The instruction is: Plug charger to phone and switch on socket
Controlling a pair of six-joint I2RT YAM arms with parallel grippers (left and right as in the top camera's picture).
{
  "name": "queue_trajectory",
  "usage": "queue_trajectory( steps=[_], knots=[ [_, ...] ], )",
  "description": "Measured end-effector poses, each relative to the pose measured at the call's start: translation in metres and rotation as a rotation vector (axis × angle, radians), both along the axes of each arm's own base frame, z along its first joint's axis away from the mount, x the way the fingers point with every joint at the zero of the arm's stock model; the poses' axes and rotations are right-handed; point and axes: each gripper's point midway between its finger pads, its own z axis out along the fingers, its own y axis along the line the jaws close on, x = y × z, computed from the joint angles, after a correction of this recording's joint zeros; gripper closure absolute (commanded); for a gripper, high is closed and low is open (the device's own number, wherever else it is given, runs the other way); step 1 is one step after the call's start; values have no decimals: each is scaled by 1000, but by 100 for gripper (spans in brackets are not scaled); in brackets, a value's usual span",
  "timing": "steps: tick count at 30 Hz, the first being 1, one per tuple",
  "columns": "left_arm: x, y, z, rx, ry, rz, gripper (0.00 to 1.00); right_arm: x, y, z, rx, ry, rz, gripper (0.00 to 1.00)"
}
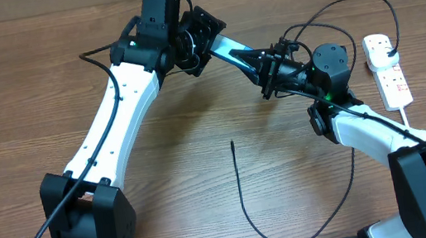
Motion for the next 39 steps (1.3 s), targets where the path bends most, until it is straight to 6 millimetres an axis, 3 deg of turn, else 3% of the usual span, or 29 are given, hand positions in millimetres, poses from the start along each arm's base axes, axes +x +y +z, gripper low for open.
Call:
queue_trajectory(
  steps=[39],
  knots=[
    [5, -4, -5, -50, 5, 32, 32, 9, -6, 1, 1, -5, -60, 96]
  ],
)
